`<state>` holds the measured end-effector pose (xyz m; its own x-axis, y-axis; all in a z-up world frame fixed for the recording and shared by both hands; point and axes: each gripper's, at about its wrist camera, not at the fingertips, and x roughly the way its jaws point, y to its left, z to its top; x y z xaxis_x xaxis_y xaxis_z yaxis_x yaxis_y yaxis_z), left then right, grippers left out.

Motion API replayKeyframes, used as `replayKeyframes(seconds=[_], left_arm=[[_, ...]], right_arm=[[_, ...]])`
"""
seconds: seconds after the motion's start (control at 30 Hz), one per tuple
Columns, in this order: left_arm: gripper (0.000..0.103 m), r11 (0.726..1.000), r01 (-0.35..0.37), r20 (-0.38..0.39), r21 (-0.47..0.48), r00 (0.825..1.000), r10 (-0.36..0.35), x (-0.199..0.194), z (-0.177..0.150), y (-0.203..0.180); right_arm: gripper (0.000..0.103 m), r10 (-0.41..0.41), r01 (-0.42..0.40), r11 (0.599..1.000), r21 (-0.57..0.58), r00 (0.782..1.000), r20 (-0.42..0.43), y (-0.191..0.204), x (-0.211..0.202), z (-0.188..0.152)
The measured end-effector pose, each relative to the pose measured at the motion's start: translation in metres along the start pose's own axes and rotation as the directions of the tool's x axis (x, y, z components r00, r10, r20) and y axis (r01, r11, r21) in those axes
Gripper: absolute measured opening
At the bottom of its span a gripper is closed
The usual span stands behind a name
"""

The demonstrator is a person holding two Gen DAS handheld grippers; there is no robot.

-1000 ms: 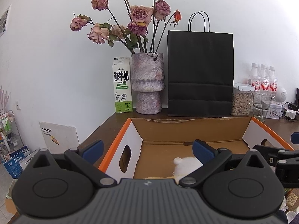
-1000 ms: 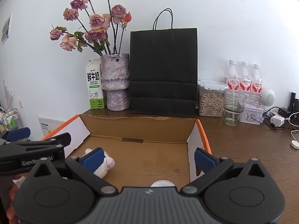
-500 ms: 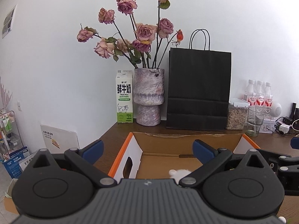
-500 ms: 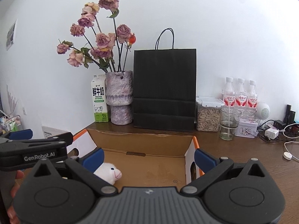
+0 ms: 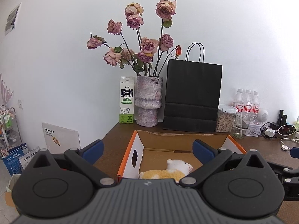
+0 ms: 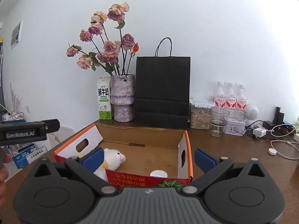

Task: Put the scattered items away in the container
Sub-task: 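Withdraw both tools from the box back toward the remaining table items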

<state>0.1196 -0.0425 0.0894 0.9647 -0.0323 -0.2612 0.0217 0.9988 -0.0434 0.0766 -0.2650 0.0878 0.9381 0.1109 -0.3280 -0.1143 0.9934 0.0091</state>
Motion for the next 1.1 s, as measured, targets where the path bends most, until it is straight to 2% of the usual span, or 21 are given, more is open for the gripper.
replayKeyframes(seconds=[0.37,0.57,0.77,1.1], left_arm=[[0.103,1.0,0.01,-0.003,-0.011,1.0,-0.01,-0.053,-0.034,0.026],[0.103,1.0,0.007,-0.072,-0.013,0.997,-0.008,-0.075,-0.068,0.035],[0.103,1.0,-0.012,-0.164,-0.024,0.986,0.008,-0.096,-0.102,0.047],[0.103,1.0,-0.022,-0.217,0.0,0.976,0.021,-0.095,-0.111,0.046]], right_arm=[[0.103,-0.01,0.01,1.0,0.005,0.998,-0.062,-0.008,-0.053,-0.053],[0.103,0.008,-0.005,0.999,0.036,0.996,-0.094,-0.009,-0.078,-0.076],[0.103,0.011,-0.002,0.998,0.056,0.989,-0.149,-0.004,-0.098,-0.104],[0.103,0.055,-0.052,0.999,0.015,0.972,-0.229,0.017,-0.092,-0.117]])
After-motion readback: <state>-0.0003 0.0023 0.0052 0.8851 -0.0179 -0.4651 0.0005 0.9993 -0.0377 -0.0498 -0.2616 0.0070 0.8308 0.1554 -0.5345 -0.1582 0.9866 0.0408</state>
